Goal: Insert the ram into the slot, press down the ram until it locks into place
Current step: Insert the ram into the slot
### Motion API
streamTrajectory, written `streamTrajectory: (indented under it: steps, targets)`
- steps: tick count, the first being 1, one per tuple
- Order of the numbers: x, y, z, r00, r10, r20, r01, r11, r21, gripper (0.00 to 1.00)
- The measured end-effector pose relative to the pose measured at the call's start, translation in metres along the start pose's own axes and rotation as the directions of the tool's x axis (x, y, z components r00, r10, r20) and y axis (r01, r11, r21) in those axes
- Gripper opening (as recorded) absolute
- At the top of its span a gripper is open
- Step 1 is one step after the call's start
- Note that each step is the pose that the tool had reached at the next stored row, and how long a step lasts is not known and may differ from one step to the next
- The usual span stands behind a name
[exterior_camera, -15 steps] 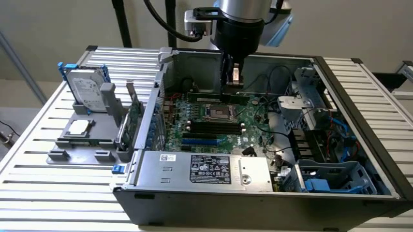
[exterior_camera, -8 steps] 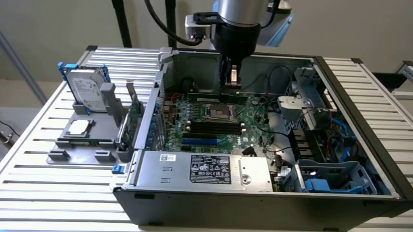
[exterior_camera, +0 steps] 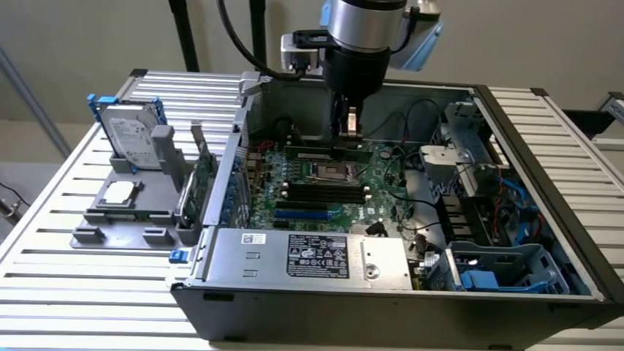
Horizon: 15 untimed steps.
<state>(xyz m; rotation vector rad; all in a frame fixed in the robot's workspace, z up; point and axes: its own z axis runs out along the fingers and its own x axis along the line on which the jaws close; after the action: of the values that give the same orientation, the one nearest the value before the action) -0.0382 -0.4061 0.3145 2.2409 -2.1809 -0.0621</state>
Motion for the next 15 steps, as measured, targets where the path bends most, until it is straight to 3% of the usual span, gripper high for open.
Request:
streamTrajectory:
  steps: [15]
  targets:
    - [0.001, -0.0071, 0.0271, 1.0, 0.003, 0.0003, -0.003, 1.0, 0.0001, 0.13]
